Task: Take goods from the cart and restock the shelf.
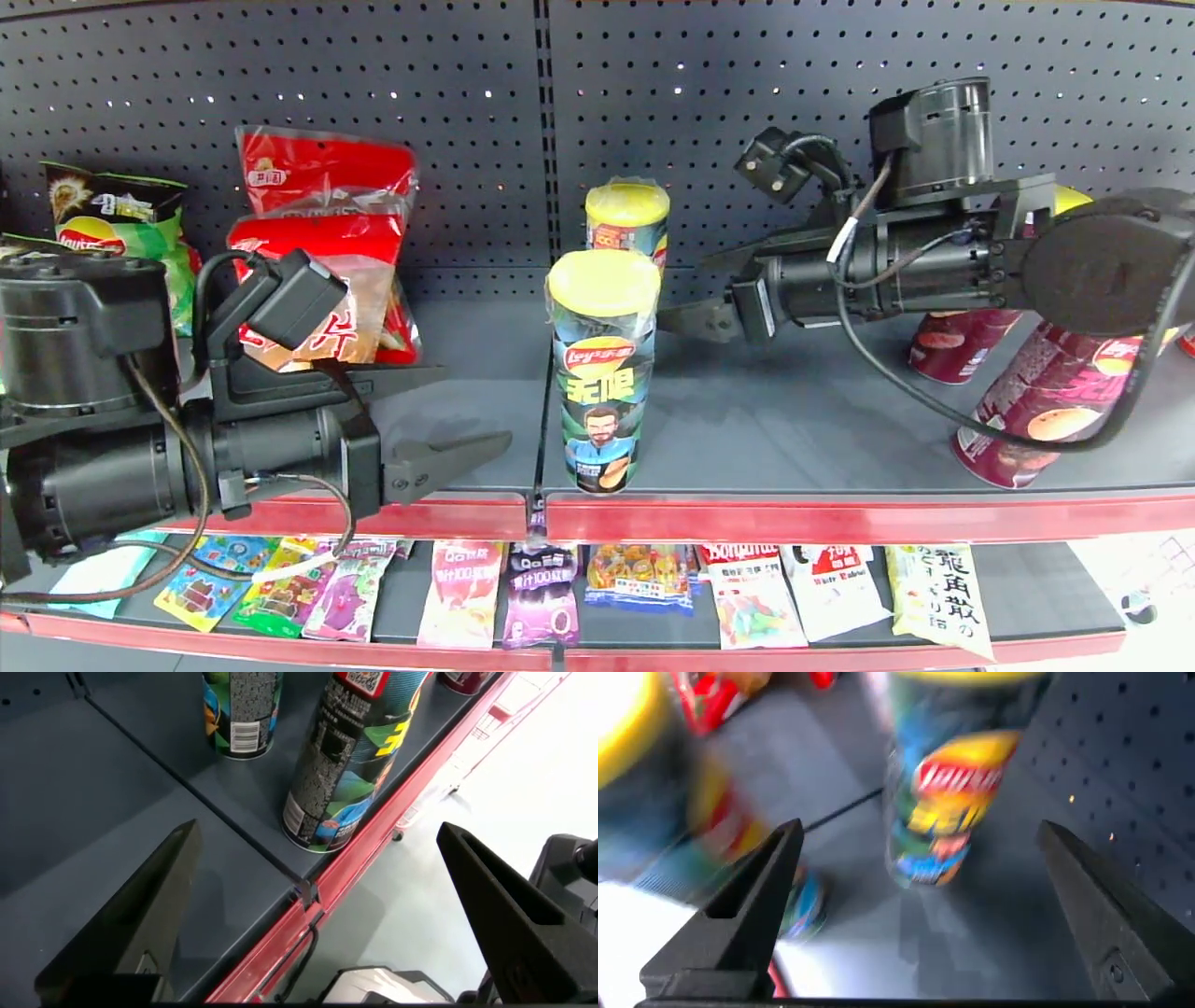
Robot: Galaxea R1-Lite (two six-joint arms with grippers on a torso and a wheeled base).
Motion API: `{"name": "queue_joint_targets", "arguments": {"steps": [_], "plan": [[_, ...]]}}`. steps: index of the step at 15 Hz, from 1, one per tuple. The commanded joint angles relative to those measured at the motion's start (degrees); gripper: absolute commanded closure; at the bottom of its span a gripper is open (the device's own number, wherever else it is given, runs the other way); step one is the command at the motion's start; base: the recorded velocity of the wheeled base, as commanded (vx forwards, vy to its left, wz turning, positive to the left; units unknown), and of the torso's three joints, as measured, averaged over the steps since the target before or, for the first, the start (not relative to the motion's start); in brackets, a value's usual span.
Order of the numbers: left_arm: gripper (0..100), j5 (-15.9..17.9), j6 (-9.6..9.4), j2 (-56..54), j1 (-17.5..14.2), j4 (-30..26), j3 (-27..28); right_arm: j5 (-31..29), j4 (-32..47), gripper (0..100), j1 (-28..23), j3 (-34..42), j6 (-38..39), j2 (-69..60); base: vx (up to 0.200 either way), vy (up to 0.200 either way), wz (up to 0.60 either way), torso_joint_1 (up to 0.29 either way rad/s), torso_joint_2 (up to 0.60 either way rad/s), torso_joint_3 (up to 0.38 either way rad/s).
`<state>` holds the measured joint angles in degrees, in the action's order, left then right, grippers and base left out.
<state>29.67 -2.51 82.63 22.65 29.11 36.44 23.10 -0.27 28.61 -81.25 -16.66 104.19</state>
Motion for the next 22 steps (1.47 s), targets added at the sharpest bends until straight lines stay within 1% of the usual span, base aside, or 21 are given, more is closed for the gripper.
{"name": "queue_joint_targets", "arguments": {"steps": [1, 3, 4, 6, 7, 8, 9, 10, 11, 12, 14, 16, 20, 22], "plan": [[0, -0.14, 0.05, 1.40, -0.94, -0.02, 0.39, 0.01, 0.00, 0, -0.66, 8.30, 0.14, -8.30, 0.000, 0.000, 0.00, 0.000, 0.00, 0.000], [0, -2.25, -0.04, 3.15, -1.91, 0.07, 0.92, -0.07, -0.43, 0, -0.75, 14.80, 0.14, -13.05, 0.000, 0.000, 0.00, 0.000, 0.00, 0.000], [0, -2.51, -0.04, 3.68, -1.91, 0.07, 0.65, 0.01, -0.52, 0, -0.66, 17.97, 0.14, -16.04, 0.000, 0.000, 0.00, 0.000, 0.00, 0.000], [0, -3.48, -0.48, 6.05, -1.91, 0.07, 0.74, 0.45, -0.52, 0, 1.36, 24.21, -0.03, -22.81, 0.000, 0.000, 0.00, 0.000, 0.00, 0.000], [0, -5.15, -0.48, 7.20, -1.73, 0.07, 0.83, 0.45, -0.52, 0, 2.68, 27.20, 0.14, -26.15, 0.000, 0.000, 0.00, 0.000, 0.00, 0.000], [0, -6.12, -1.27, 8.25, -1.12, 0.07, 0.83, 0.45, -0.52, 0, 3.38, 29.75, 0.14, -29.66, 0.000, 0.000, 0.00, 0.000, 0.00, 0.000], [0, -6.29, -2.32, 9.31, -0.85, 0.07, 0.83, 0.37, -0.52, 0, 3.73, 31.33, 0.23, -32.12, 0.000, 0.000, 0.00, 0.000, 0.00, 0.000], [0, -6.29, -3.47, 10.36, -0.77, 0.07, 0.92, 0.28, -0.61, 0, 3.56, 32.30, 0.32, -33.97, 0.000, 0.000, 0.00, 0.000, 0.00, 0.000], [0, -6.29, -3.47, 10.45, -0.77, 0.07, 0.92, 0.28, -0.61, 0, 3.56, 32.30, 0.32, -34.06, 0.000, 0.000, 0.00, 0.000, 0.00, 0.000], [0, -6.38, -4.17, 11.77, -0.77, 0.07, 0.92, 0.10, -0.61, 0, 2.24, 32.65, 1.20, -35.90, 0.000, 0.000, 0.00, 0.000, 0.00, 0.000], [0, -7.35, -4.26, 13.61, -0.77, 0.07, 2.67, 0.01, -0.52, 0, 0.83, 32.73, 3.83, -37.75, 0.000, 0.000, 0.00, 0.000, 0.00, 0.000], [0, -7.70, -4.26, 15.46, -0.77, 0.07, 4.52, 0.01, -0.52, 0, -0.05, 33.35, 4.62, -38.71, 0.000, 0.000, 0.00, 0.000, 0.00, 0.000], [0, -7.88, -4.70, 18.71, 0.82, 0.16, 6.80, 0.01, -0.52, 0, -0.05, 33.53, 5.33, -39.15, 0.000, 0.000, 0.00, 0.000, 0.00, 0.000], [0, -7.96, -4.70, 20.20, 0.90, 0.16, 8.03, 0.01, -0.52, 0, -0.05, 33.61, 5.41, -39.24, 0.000, 0.000, 0.00, 0.000, 0.00, 0.000]]}}
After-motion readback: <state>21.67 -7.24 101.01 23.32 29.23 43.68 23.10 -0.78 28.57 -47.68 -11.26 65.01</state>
